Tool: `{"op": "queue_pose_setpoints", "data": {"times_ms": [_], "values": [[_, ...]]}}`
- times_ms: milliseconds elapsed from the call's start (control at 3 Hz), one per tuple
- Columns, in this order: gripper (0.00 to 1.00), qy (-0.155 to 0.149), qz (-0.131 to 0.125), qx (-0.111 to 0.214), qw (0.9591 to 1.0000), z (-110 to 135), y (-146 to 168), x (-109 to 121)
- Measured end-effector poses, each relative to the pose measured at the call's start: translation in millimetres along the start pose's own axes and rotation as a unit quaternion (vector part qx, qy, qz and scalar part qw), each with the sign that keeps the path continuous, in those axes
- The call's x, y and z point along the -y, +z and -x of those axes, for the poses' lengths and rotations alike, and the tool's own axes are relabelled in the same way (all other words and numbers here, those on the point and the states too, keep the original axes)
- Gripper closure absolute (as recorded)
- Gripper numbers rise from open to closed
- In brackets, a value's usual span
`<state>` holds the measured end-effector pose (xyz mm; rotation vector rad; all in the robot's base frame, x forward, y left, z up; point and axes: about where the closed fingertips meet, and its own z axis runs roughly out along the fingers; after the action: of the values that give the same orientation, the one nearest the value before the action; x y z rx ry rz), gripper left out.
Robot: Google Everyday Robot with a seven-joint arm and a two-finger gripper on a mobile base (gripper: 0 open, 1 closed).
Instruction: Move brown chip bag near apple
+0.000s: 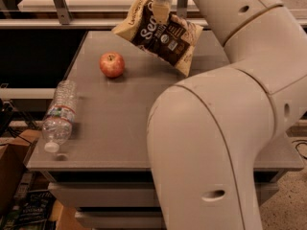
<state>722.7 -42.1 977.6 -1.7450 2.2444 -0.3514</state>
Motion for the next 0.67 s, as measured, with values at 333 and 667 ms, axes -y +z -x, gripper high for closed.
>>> {"op": "queue_pose_setpoints", "data": {"times_ms": [333,667], "values": [[0.82,0.011,0.01,0.015,0.9998,13,-2,-5],[0.59,0.011,0.02,0.033,0.9992,25,-7,-11]]}}
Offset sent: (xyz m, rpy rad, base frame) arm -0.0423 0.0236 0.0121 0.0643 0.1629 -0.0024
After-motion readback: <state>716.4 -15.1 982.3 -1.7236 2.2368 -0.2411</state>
